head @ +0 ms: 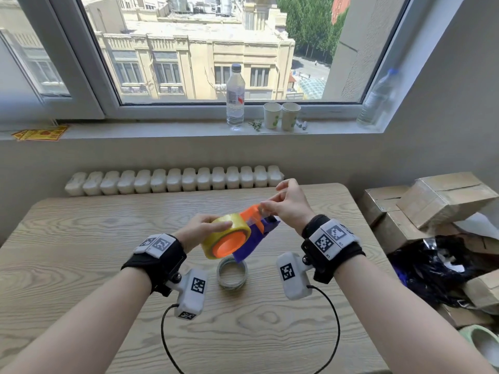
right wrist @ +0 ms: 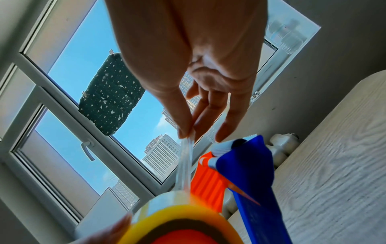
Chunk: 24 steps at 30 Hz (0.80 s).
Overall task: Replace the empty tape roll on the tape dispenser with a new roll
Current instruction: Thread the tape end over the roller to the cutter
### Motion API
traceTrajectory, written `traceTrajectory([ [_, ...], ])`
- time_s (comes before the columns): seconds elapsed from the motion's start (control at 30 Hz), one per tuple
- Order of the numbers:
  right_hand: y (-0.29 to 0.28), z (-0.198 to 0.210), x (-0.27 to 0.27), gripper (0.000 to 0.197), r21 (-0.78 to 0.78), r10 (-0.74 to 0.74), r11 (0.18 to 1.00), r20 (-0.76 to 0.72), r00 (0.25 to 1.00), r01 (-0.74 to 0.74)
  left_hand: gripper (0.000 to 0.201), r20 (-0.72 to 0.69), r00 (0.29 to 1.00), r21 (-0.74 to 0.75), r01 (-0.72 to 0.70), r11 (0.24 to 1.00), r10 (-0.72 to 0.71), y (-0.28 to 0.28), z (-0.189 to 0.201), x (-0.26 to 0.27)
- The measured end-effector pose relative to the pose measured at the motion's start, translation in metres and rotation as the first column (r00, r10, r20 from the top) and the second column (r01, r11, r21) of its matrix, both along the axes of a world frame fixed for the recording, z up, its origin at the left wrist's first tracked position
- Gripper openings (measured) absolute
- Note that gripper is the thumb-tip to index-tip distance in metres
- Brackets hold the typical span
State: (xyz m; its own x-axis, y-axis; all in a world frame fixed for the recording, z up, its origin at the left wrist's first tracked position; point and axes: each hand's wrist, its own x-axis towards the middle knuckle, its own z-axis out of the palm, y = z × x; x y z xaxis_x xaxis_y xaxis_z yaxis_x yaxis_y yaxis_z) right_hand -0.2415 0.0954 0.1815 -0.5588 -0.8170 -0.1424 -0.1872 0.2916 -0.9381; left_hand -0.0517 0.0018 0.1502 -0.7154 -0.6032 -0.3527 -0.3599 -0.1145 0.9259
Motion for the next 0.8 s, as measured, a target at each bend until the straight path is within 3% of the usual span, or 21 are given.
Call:
traceTrajectory([
  [0.13,-0.002,0.003,-0.005,0.044,-0.049,-0.041,0.998,-0.014,0.999,0.040,0.030,0.082,0.996,-0.119,-0.038,0.992,0.048,-0.003,-0.001,0.001],
  [0.2,-0.002,0.002,-0.007,0.045,-0.041,-0.027,0.999,-0.006,1.000,0.026,0.036,0.113,0.992,-0.161,-0.032,0.986,0.051,-0.005,-0.003,0.003],
  [0.3,0.000,-0.003,-0.008,0.047,0.001,-0.033,0.999,0.024,0.999,0.033,0.045,0.115,0.992,-0.158,-0.041,0.987,0.060,-0.005,-0.005,0.006],
  [0.43,0.001,-0.007,-0.008,0.051,0.022,-0.069,0.997,0.064,0.996,0.068,0.071,0.048,0.995,-0.096,-0.082,0.992,0.087,-0.006,-0.006,0.010],
  [0.6,0.001,-0.012,-0.011,0.053,0.060,-0.079,0.995,0.046,0.996,0.077,0.075,-0.022,0.996,-0.075,-0.086,0.993,0.084,-0.007,-0.011,0.013],
  [0.67,0.003,-0.016,-0.012,0.049,0.082,-0.082,0.993,0.002,0.997,0.082,0.065,-0.014,0.998,-0.082,-0.069,0.994,0.068,-0.006,-0.011,0.012],
  [0.77,0.005,-0.023,-0.012,0.048,0.097,-0.112,0.989,-0.037,0.993,0.115,0.027,0.019,0.999,-0.115,-0.043,0.992,0.045,-0.004,-0.010,0.012],
  [0.8,0.005,-0.025,-0.012,0.048,0.095,-0.116,0.988,-0.043,0.992,0.120,0.023,0.023,0.999,-0.126,-0.043,0.991,0.046,-0.004,-0.010,0.012],
])
